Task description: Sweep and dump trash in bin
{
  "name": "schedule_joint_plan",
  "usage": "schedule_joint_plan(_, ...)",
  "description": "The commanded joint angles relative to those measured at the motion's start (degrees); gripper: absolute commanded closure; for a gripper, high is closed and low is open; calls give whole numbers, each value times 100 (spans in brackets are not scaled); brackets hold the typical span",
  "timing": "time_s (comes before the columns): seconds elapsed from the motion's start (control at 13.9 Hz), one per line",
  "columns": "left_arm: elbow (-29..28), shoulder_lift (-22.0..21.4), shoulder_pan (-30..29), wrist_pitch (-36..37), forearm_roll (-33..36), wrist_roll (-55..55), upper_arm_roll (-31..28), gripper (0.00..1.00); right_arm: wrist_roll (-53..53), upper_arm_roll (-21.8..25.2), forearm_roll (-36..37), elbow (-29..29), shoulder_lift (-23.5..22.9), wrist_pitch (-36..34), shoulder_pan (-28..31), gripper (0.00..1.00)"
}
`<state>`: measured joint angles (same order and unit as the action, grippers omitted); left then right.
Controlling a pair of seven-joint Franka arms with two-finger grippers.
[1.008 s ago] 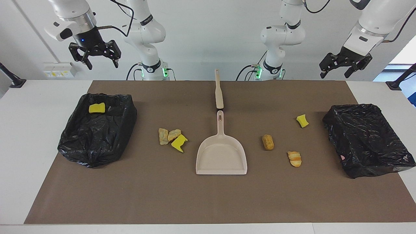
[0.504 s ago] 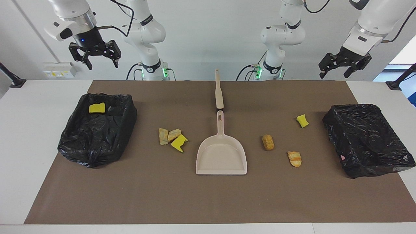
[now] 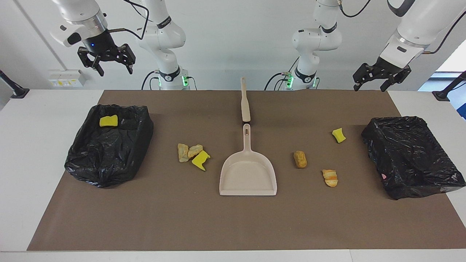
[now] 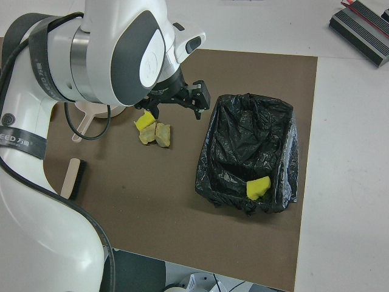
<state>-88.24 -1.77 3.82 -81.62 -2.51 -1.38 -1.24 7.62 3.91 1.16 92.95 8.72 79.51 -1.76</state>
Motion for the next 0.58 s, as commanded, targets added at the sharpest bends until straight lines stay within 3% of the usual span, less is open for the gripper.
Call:
schedule_joint_plan(0.0, -237, -33, 49, -108, -284, -213, 0, 0, 143, -22, -19, 127, 139, -32, 88, 0)
schedule_joint_plan(0.22, -614, -95, 214, -178, -575, -600, 0, 0, 161, -13, -28, 144, 148, -23, 88, 0)
schedule_joint_plan(0.5, -1685, -437, 882, -748, -575, -530, 0, 0, 178, 13, -28, 153, 157, -49, 88, 0)
